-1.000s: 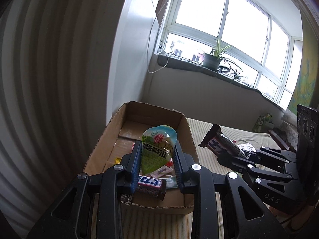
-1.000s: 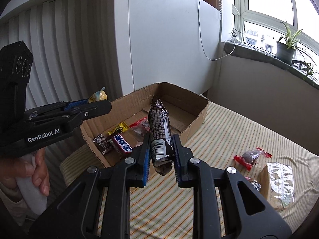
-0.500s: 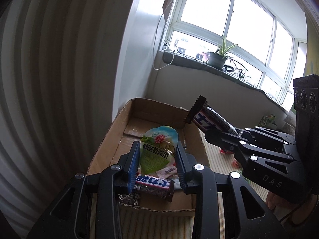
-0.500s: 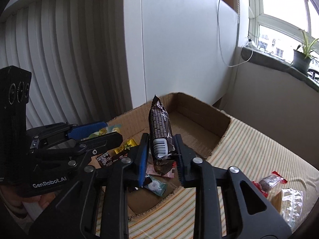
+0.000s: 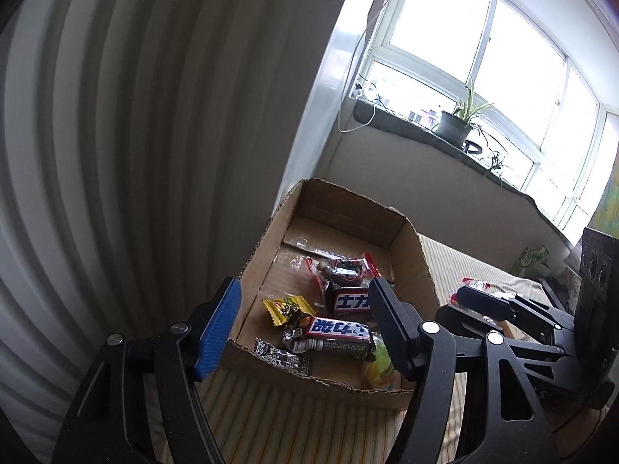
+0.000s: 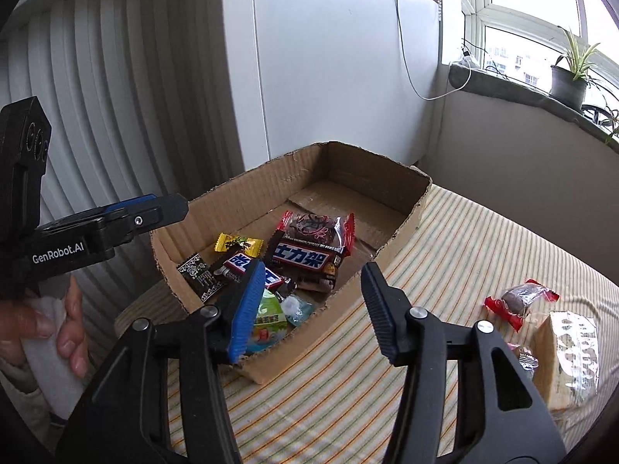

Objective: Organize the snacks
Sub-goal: 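Open the right gripper over the box while the left releases the jelly cup, then move both grippers back from the box toward the snack pile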

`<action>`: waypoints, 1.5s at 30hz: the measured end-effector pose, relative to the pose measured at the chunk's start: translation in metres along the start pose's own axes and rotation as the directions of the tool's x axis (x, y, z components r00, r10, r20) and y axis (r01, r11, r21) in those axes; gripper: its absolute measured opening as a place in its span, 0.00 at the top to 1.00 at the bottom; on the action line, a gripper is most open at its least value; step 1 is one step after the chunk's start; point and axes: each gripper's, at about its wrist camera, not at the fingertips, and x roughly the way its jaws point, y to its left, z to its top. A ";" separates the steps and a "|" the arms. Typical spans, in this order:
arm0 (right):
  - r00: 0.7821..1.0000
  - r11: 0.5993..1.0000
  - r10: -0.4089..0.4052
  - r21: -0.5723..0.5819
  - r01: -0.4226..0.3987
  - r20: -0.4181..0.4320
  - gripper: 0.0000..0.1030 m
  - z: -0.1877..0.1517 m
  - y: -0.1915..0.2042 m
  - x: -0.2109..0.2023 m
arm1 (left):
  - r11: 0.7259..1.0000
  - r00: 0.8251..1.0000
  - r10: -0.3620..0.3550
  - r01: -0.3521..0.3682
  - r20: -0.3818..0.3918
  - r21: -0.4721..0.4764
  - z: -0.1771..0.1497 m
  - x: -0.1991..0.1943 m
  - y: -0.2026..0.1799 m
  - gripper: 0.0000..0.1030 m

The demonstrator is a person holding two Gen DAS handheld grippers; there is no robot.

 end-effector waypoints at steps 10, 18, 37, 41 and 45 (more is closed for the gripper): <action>0.999 1.000 0.027 -0.005 -0.027 0.034 0.45 -0.002 0.014 -0.017 | 1.000 1.000 0.017 -0.017 0.017 0.004 -0.002 -0.023 -0.004 0.33; 0.997 0.999 0.031 0.026 -0.032 0.068 0.45 -0.008 0.008 -0.035 | 0.999 0.999 0.025 -0.027 0.035 0.041 0.003 -0.034 -0.017 0.33; 0.965 0.937 -0.247 0.275 0.214 0.093 0.44 -0.102 -0.128 -0.139 | 0.947 0.994 -0.100 0.111 -0.054 0.303 -0.019 -0.002 -0.165 0.28; 0.949 0.905 -0.304 0.336 0.261 0.079 0.41 -0.117 -0.153 -0.160 | 0.917 0.984 -0.150 0.174 -0.094 0.359 -0.032 0.006 -0.202 0.28; 0.946 0.903 -0.311 0.339 0.265 0.088 0.40 -0.117 -0.157 -0.166 | 0.894 0.978 -0.175 0.206 -0.115 0.398 -0.041 0.006 -0.219 0.28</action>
